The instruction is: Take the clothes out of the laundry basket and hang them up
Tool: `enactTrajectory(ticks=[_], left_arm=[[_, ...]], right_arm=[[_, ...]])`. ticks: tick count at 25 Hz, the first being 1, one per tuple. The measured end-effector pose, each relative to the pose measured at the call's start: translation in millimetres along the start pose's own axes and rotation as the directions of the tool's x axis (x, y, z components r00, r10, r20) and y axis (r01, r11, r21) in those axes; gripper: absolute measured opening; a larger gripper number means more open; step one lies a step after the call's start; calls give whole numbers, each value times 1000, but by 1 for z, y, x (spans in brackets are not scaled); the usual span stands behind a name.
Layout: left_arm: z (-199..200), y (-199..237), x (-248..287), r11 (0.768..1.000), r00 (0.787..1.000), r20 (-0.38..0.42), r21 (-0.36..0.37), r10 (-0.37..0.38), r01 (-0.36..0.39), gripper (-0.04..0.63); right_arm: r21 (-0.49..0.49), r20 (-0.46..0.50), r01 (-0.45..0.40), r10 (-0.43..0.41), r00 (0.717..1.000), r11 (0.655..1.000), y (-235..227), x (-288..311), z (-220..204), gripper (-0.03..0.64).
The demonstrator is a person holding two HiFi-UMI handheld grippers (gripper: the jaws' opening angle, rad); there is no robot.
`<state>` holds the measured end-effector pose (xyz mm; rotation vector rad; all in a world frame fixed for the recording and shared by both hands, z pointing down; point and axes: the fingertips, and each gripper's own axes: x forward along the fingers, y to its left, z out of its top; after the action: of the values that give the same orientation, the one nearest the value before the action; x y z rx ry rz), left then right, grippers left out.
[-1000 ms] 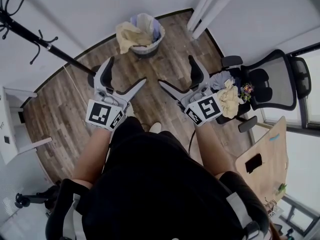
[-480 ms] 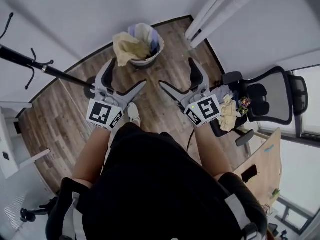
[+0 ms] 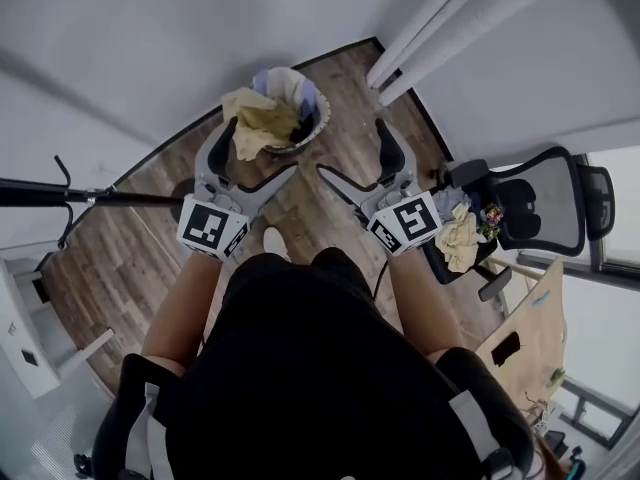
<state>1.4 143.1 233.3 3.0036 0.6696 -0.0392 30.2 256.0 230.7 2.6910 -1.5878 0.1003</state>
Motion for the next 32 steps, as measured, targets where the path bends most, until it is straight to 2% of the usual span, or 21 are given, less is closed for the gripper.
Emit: enactTrajectory(ticks=[5,10,16,23,28,32], left_arm=[[-12,32,29,1000,1000,-13,-17,-14,14,499],[-30,62,75,1000,999,-40,-24,-6,5,499],[-46,107,155,999,998,-61,-12,33,-33,499],[-60,142,257,999,994,-101,-5,37,-38,499],[-101,170,302,998,984,-170,8,58,-58,499],[-144,197,318,996,967,-243,-5,81,-85,499]], right_arm=[[13,-21,25,-25,999,1000,-27,27,-8,526],[40,-33,27,-26,999,999,-76,57,-25,526],[56,-48,-33,36,998,998,-153,112,-42,525],[66,-89,-121,127,988,990,-249,174,-58,525],[106,-137,-175,189,972,979,-297,206,-95,518],[144,-178,-183,207,962,973,-321,229,-133,511]])
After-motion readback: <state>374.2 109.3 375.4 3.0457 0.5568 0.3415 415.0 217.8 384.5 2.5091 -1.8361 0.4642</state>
